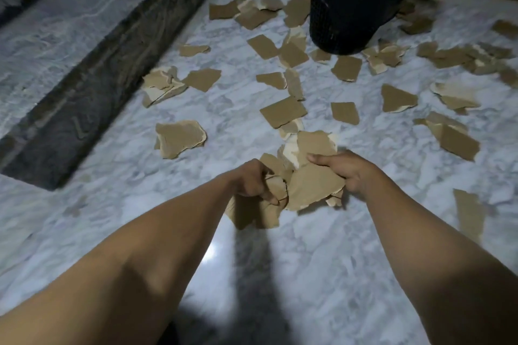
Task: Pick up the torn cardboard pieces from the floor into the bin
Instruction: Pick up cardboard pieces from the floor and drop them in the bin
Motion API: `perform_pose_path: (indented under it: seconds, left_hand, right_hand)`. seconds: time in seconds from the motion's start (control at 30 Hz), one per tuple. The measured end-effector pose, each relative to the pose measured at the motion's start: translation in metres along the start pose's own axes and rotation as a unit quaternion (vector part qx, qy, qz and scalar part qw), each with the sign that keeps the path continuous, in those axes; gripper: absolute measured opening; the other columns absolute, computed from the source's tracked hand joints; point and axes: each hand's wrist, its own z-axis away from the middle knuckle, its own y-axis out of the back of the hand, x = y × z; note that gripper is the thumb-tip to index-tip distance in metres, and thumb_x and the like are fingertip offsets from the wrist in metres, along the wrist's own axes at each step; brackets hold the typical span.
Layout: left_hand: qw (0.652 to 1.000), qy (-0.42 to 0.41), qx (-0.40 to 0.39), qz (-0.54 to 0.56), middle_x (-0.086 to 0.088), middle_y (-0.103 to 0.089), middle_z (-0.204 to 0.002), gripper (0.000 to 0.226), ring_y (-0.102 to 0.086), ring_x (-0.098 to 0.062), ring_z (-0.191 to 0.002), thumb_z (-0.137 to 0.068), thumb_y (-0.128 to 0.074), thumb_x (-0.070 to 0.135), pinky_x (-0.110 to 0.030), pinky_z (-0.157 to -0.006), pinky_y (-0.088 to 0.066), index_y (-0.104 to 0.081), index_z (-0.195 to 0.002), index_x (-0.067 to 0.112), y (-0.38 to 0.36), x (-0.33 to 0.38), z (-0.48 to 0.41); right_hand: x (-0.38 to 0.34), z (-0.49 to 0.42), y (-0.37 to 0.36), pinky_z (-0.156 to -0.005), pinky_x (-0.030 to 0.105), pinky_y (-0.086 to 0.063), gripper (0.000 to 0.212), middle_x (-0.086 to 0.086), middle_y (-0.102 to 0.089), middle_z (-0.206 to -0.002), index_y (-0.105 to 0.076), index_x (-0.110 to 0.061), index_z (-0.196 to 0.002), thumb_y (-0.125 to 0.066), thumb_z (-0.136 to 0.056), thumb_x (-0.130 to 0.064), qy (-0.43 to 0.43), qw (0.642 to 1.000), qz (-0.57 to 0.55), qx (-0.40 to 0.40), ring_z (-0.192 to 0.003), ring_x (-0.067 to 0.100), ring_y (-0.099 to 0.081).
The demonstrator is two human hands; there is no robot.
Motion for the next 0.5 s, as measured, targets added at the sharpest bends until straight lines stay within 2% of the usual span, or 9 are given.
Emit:
perform_pose_path:
  seconds: [0.07,0.13,0.17,0.23,0.3,0.37,0.43,0.5]
  left_hand:
    - [0.999,0.026,-0.038,0.001,0.006,-0.067,-0.112,0.074,-0.060,-0.018,-0.108,-0.060,-0.093,0.034,-0.026,-0.092,-0.044,-0.064,-0.126,0.016,0.009,-0.010,0.005]
    - [0.997,0.051,-0.055,0.026,0.002,-0.070,-0.110,0.069,-0.062,-0.020,-0.106,-0.059,-0.093,0.031,-0.028,-0.093,-0.047,-0.066,-0.121,0.016,0.016,-0.025,0.010]
    - [0.995,0.062,-0.057,0.049,0.002,-0.071,-0.109,0.067,-0.063,-0.020,-0.106,-0.059,-0.094,0.029,-0.029,-0.094,-0.048,-0.067,-0.119,0.015,0.018,-0.032,0.012]
    - [0.990,0.077,-0.056,0.106,0.002,-0.072,-0.108,0.067,-0.064,-0.019,-0.106,-0.059,-0.094,0.023,-0.028,-0.094,-0.048,-0.067,-0.120,0.014,0.022,-0.042,0.015]
    - [0.983,0.084,-0.059,0.153,0.001,-0.075,-0.106,0.064,-0.067,-0.019,-0.104,-0.059,-0.094,0.019,-0.030,-0.098,-0.050,-0.069,-0.118,0.012,0.022,-0.047,0.017]
    - [0.976,0.088,-0.052,0.194,-0.002,-0.076,-0.103,0.058,-0.069,-0.022,-0.104,-0.058,-0.094,0.017,-0.036,-0.101,-0.051,-0.072,-0.111,0.009,0.021,-0.052,0.018]
    - [0.959,0.093,-0.048,0.262,-0.009,-0.075,-0.105,0.051,-0.069,-0.027,-0.105,-0.059,-0.093,0.014,-0.040,-0.102,-0.051,-0.074,-0.106,0.003,0.022,-0.058,0.022]
    - [0.938,0.099,-0.059,0.327,-0.013,-0.073,-0.110,0.055,-0.069,-0.030,-0.107,-0.060,-0.092,0.013,-0.042,-0.104,-0.049,-0.072,-0.109,-0.001,0.025,-0.062,0.028]
  right_hand:
    - [0.003,0.001,-0.008,-0.091,0.048,-0.058,0.071,0.012,-0.076,-0.101,-0.064,-0.001,-0.121,-0.093,-0.063,-0.030,0.008,0.993,0.112,-0.027,-0.093,0.031,-0.073]
    - [0.005,0.001,-0.020,-0.090,0.038,-0.056,0.080,0.007,-0.069,-0.112,-0.055,-0.004,-0.132,-0.093,-0.066,-0.031,0.023,0.975,0.221,-0.030,-0.098,0.026,-0.067]
    - [0.006,0.001,-0.026,-0.089,0.036,-0.055,0.078,0.004,-0.065,-0.113,-0.054,-0.009,-0.131,-0.093,-0.067,-0.030,0.035,0.966,0.256,-0.027,-0.099,0.024,-0.064]
    - [0.008,0.001,-0.036,-0.090,0.036,-0.054,0.078,0.004,-0.067,-0.118,-0.057,-0.008,-0.130,-0.094,-0.065,-0.030,0.067,0.952,0.298,-0.030,-0.101,0.023,-0.065]
    - [0.009,-0.002,-0.043,-0.093,0.038,-0.054,0.083,0.006,-0.067,-0.124,-0.057,-0.008,-0.133,-0.094,-0.064,-0.032,0.073,0.945,0.317,-0.032,-0.106,0.025,-0.065]
    - [0.007,-0.003,-0.045,-0.091,0.039,-0.056,0.067,0.007,-0.071,-0.114,-0.064,-0.008,-0.119,-0.094,-0.064,-0.033,0.070,0.945,0.317,-0.036,-0.098,0.024,-0.068]
    - [0.004,-0.001,-0.040,-0.089,0.043,-0.058,0.059,0.008,-0.074,-0.104,-0.067,-0.010,-0.108,-0.094,-0.062,-0.034,0.051,0.957,0.283,-0.034,-0.091,0.025,-0.071]
    - [0.001,0.001,-0.035,-0.087,0.044,-0.059,0.060,0.008,-0.073,-0.101,-0.064,-0.011,-0.105,-0.095,-0.060,-0.035,0.037,0.974,0.224,-0.027,-0.090,0.026,-0.072]
